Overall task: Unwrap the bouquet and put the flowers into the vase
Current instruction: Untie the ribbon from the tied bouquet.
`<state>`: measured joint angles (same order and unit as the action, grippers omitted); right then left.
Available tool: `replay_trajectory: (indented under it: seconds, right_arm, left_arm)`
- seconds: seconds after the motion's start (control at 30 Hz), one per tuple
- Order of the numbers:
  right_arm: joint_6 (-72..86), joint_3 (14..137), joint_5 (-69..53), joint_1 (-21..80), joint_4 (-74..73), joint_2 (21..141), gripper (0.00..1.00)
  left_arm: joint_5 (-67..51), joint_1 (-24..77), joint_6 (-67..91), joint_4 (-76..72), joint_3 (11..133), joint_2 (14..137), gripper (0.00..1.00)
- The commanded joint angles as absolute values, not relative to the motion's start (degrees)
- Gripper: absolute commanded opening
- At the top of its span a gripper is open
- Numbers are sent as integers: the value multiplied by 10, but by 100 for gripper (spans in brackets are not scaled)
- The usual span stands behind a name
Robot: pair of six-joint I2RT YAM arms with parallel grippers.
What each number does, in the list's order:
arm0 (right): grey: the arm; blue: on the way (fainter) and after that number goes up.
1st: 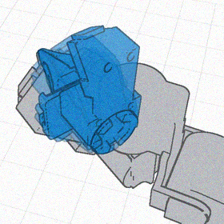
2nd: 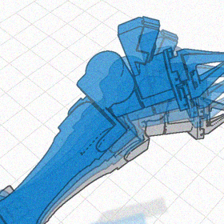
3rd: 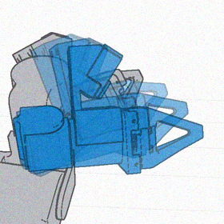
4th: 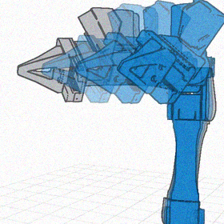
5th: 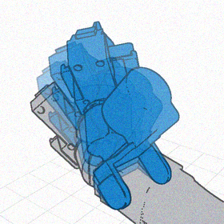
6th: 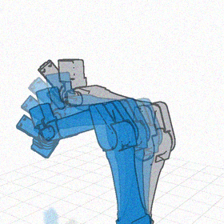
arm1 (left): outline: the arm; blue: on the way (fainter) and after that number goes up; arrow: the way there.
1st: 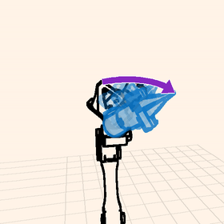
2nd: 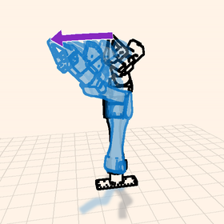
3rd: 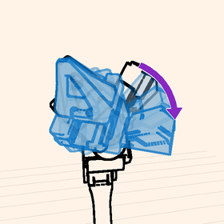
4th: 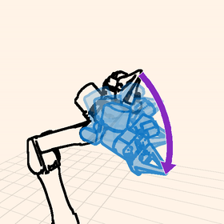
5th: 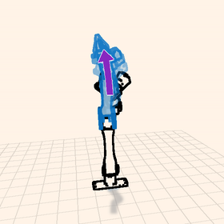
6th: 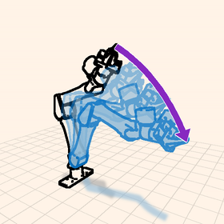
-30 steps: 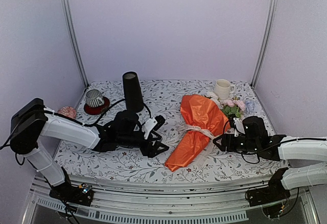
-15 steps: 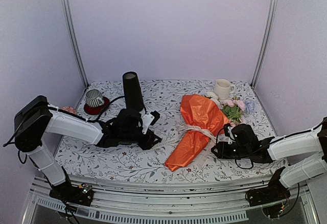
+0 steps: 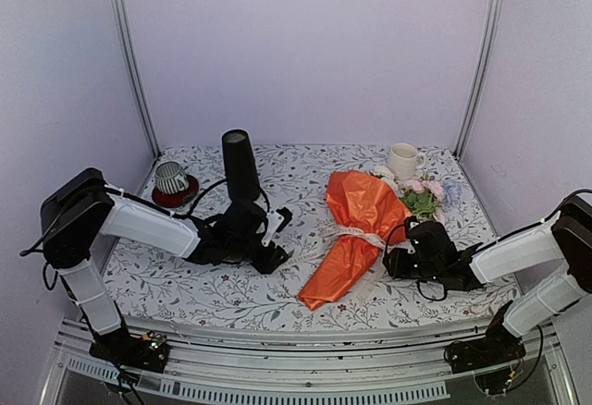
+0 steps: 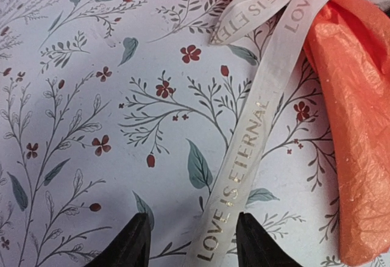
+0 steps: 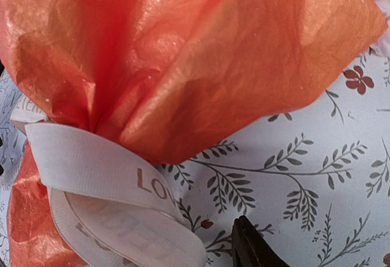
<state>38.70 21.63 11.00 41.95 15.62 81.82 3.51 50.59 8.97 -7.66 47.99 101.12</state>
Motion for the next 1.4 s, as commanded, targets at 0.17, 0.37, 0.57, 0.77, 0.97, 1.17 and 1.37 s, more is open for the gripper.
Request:
replay_trajectory:
  seconds: [0.17,0.37,0.57,0.77,0.97,1.17,1.37]
  right_arm:
    - [350,270,104,421,225,866,20]
    - [353,266,103,421,210,833,3]
    - [362,253,106,421,163,780,4]
    - [360,263,81,421,143,795,4]
    - [364,293,62,421,105,827,4]
    - [364,314,49,422,94,844,4]
    - [366,322,44,422,95,858,4]
  left_arm:
    - [43,505,85,-36,516,1043,50]
    - [51,505,82,-22,523,1053,52]
    - [37,505,85,16,549,1080,55]
    - [12,506,91,30,564,1099,42]
    - [-3,508,92,51,580,1107,42]
    - [-49,508,86,21,556,1075,65]
    - [-36,510,84,42,560,1063,66]
